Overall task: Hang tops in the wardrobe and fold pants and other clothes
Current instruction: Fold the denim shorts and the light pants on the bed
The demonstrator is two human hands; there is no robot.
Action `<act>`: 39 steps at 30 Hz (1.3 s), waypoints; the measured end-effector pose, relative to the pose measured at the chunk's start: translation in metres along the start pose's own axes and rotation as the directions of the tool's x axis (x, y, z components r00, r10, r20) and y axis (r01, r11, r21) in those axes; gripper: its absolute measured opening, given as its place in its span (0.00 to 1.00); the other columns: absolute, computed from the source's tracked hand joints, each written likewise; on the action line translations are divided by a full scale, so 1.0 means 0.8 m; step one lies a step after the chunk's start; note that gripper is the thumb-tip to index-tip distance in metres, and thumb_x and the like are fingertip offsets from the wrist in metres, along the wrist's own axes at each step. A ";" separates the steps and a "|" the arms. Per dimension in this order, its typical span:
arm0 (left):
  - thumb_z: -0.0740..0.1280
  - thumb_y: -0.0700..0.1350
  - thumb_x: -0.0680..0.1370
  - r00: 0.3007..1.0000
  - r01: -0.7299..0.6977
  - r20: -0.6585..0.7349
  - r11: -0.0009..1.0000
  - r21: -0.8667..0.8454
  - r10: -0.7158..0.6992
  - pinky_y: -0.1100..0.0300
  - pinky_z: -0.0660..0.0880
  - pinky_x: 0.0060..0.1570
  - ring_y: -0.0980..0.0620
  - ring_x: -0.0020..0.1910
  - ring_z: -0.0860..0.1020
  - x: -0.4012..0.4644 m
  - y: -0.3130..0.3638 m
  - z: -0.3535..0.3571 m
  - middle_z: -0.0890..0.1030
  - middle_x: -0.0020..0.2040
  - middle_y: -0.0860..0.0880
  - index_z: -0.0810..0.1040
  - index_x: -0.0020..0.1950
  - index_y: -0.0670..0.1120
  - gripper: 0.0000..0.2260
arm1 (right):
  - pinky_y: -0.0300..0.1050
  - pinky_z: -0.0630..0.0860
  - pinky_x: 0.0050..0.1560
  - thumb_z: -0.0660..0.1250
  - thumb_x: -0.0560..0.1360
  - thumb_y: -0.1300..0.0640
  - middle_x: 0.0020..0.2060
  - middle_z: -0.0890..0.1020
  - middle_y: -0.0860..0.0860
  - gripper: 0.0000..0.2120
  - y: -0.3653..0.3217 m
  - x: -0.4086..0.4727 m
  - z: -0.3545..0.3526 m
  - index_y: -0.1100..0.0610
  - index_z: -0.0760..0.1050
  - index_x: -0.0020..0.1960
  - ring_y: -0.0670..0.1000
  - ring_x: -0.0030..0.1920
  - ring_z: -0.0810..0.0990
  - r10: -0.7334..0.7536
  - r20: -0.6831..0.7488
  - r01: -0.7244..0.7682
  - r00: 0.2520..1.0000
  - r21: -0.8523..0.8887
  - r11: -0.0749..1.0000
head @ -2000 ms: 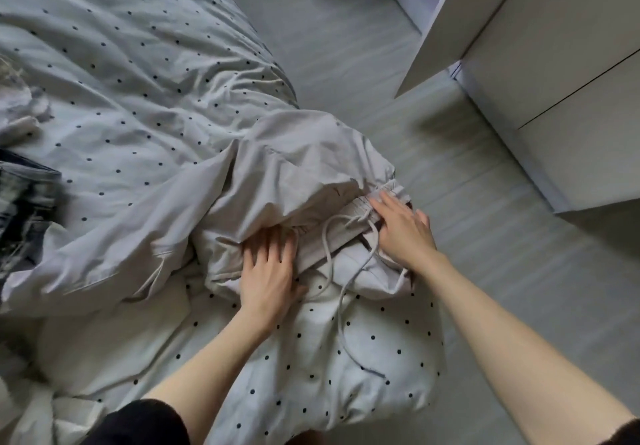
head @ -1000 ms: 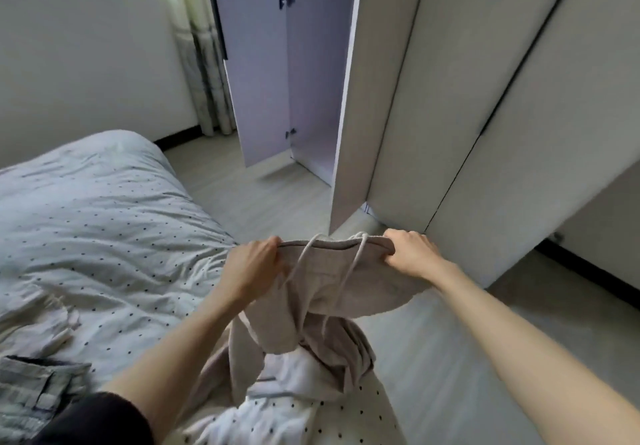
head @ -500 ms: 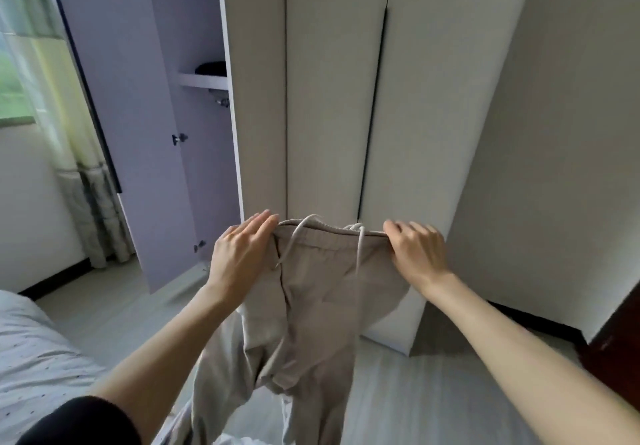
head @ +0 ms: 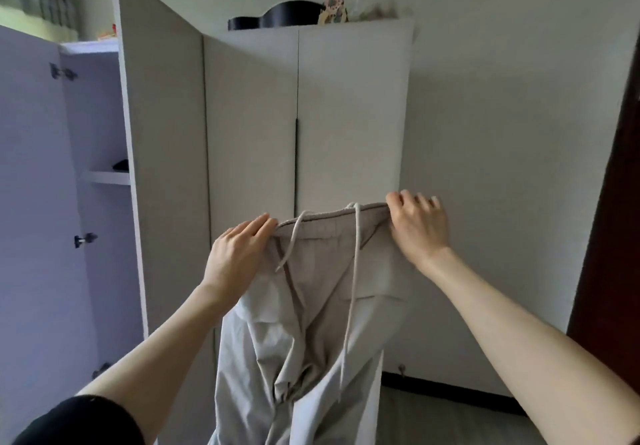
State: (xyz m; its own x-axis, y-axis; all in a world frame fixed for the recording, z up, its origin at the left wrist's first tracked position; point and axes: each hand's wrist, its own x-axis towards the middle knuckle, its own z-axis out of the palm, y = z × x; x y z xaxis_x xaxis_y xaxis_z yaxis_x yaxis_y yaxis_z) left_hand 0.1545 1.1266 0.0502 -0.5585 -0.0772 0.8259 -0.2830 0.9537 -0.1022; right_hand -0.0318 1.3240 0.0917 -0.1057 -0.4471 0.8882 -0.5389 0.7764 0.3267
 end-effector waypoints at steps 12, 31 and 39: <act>0.66 0.29 0.67 0.965 0.129 -0.207 0.980 -0.148 -0.158 0.48 0.75 0.35 0.39 0.39 0.80 0.098 0.017 0.028 0.82 0.46 0.42 0.80 0.51 0.40 0.15 | 0.43 0.68 0.30 0.76 0.62 0.64 0.30 0.76 0.52 0.10 0.064 0.024 0.003 0.56 0.75 0.36 0.55 0.29 0.76 0.014 -0.219 -0.043 0.976 -0.129 0.991; 0.59 0.42 0.69 0.674 0.736 0.015 0.673 0.073 -0.739 0.50 0.72 0.43 0.36 0.41 0.79 -0.368 -0.121 -0.131 0.82 0.40 0.37 0.84 0.45 0.41 0.14 | 0.42 0.68 0.28 0.74 0.58 0.61 0.30 0.76 0.51 0.08 -0.285 -0.158 -0.200 0.55 0.76 0.34 0.54 0.29 0.76 -0.506 0.045 0.407 0.861 0.536 0.740; 0.67 0.36 0.73 0.416 0.867 0.025 0.405 0.290 -0.909 0.48 0.72 0.49 0.36 0.49 0.78 -0.592 -0.167 -0.277 0.82 0.49 0.37 0.84 0.49 0.43 0.08 | 0.46 0.67 0.41 0.61 0.74 0.55 0.50 0.79 0.53 0.09 -0.471 -0.263 -0.307 0.54 0.74 0.52 0.59 0.49 0.78 -0.762 0.249 0.086 0.598 0.925 0.369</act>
State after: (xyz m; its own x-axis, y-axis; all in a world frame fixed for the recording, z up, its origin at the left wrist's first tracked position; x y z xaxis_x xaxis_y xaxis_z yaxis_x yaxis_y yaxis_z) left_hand 0.6294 1.1003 -0.2042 0.0054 -0.9061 0.4230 -0.8249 0.2351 0.5140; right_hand 0.3986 1.2344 -0.1393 0.1396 -0.9695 0.2014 -0.9814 -0.1625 -0.1024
